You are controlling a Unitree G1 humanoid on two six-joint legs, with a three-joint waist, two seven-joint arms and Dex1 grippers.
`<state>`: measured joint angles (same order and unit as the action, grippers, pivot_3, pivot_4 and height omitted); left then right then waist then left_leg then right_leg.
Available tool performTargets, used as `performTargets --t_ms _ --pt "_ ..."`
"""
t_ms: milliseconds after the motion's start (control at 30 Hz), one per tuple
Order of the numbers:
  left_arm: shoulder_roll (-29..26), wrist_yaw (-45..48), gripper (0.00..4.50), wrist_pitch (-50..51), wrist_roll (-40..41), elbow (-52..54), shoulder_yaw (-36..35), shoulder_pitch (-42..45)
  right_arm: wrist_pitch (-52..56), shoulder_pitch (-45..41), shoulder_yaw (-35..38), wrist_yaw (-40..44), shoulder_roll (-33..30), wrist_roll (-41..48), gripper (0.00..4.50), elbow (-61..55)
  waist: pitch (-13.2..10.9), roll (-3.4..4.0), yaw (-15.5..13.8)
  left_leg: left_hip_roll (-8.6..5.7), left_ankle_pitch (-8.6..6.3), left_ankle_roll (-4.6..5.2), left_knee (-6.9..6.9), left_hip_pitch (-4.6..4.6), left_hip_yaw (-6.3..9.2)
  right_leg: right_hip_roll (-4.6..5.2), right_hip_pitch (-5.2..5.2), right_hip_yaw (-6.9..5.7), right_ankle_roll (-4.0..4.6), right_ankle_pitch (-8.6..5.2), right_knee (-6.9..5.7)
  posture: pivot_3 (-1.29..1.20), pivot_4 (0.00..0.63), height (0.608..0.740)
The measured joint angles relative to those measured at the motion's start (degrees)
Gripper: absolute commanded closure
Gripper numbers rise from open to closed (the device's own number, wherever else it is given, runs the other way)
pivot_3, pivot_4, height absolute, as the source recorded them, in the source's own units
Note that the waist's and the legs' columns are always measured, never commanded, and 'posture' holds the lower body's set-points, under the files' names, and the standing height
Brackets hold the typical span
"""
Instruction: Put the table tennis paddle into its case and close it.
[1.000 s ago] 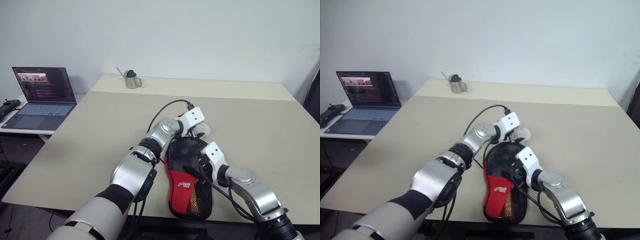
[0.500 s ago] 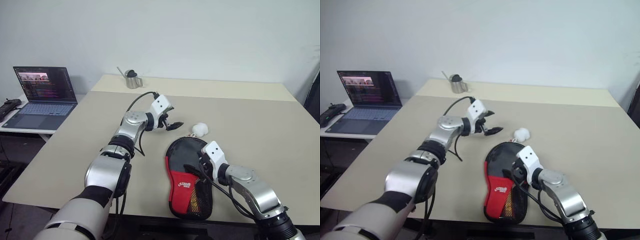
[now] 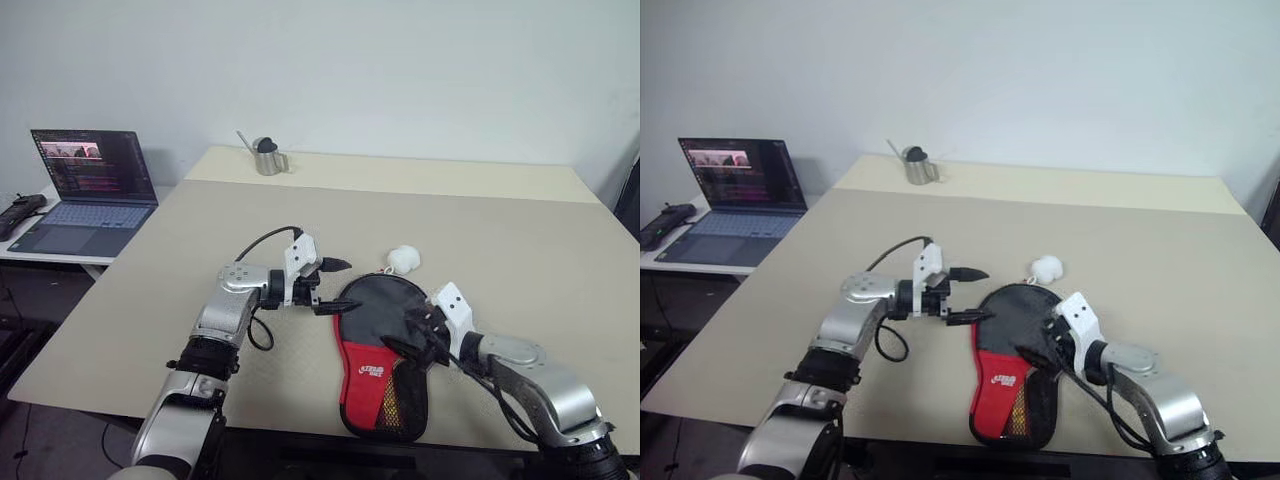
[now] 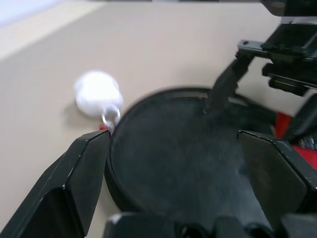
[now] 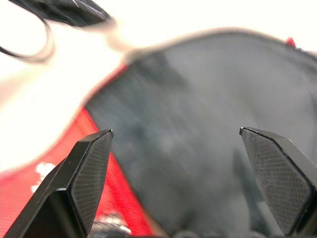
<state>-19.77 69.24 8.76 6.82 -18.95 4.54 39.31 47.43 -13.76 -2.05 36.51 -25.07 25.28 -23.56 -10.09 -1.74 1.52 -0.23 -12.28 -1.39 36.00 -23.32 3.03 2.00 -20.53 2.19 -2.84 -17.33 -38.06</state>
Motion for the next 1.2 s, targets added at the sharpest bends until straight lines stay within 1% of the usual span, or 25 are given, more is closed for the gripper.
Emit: performTargets --t_ms 100,233,433,500,633,767,933,1100,1200 --pt "0.47 -0.96 0.03 1.4 0.82 2.75 1.35 -1.78 1.7 -3.31 3.49 0.5 -0.22 4.35 0.0 -2.1 -0.04 0.05 0.13 0.0 0.0 0.0 -0.03 -0.02 -0.02 -0.02 -0.04 -0.03 0.0 0.0 0.01 0.0 0.15 0.74" --pt "0.62 -1.26 0.03 1.8 1.01 4.13 3.89 -3.02 3.69 -5.99 6.65 0.85 -2.69 8.08 0.0 -2.46 -0.06 0.06 0.08 -0.04 0.0 0.0 -0.02 -0.19 -0.03 -0.03 -0.23 -0.03 0.0 0.0 -0.01 0.0 0.15 0.74" --pt "1.67 -3.8 0.03 -1.55 -0.67 1.83 6.77 -3.19 2.66 -9.43 8.22 0.12 -6.48 6.29 0.0 3.74 -0.06 0.07 0.05 -0.09 0.01 0.01 0.03 -0.59 -0.14 -0.07 -0.7 0.0 0.0 0.01 -0.1 0.0 0.15 0.74" --pt "2.15 -4.95 0.03 -3.06 -1.66 0.01 7.88 -3.39 1.77 -10.83 7.74 -0.61 -6.59 4.63 0.0 6.73 -0.06 0.07 0.14 -0.09 0.01 0.01 0.01 -0.61 -0.19 -0.08 -0.77 0.04 0.0 0.01 -0.12 0.0 0.15 0.74" --pt "2.77 -6.48 0.03 -5.07 -3.08 -2.37 9.81 -4.89 0.57 -16.66 6.18 -2.14 -5.49 1.75 0.0 14.44 -0.09 0.13 0.34 -0.08 0.01 0.02 0.01 -0.6 -0.26 -0.09 -0.83 0.09 0.0 0.01 -0.18 0.0 0.15 0.74" --pt "3.82 -8.16 0.03 -5.63 -3.43 -2.78 10.1 -5.33 -2.64 -25.36 3.27 -3.23 -0.97 -1.7 0.0 25.75 -0.11 0.16 0.23 -0.1 0.02 0.02 0.07 -0.58 -0.29 -0.09 -0.89 0.11 0.0 0.0 -0.42 0.0 0.15 0.74" --pt "4.18 -9.09 0.03 -5.55 -3.53 -2.17 10.84 -5.98 -12.59 -34.45 0.47 -4.03 3.97 -7.75 0.0 45.04 -0.13 0.18 -0.01 -0.15 0.03 0.02 0.12 -0.58 -0.32 -0.06 -0.9 0.11 0.0 -0.01 -0.51 0.0 0.15 0.74" --pt "3.46 -9.3 0.03 -5.13 -3.33 -0.17 10.99 -7.32 -23.45 -40.88 -0.33 -4.2 7.03 -13.15 0.0 64.37 -0.15 0.23 0.19 -0.14 0.03 0.02 0.11 -0.57 -0.37 -0.05 -0.96 0.14 0.01 -0.01 -0.58 0.0 0.15 0.74" --pt "2.88 -8.68 0.03 -4.39 -3.11 0.91 11.13 -7.76 -29.27 -44.16 -0.3 -5.4 7.62 -15.79 0.0 74.34 -0.17 0.25 0.27 -0.13 0.04 0.02 0.11 -0.56 -0.39 -0.06 -0.99 0.16 0.03 -0.02 -0.62 0.0 0.15 0.74"
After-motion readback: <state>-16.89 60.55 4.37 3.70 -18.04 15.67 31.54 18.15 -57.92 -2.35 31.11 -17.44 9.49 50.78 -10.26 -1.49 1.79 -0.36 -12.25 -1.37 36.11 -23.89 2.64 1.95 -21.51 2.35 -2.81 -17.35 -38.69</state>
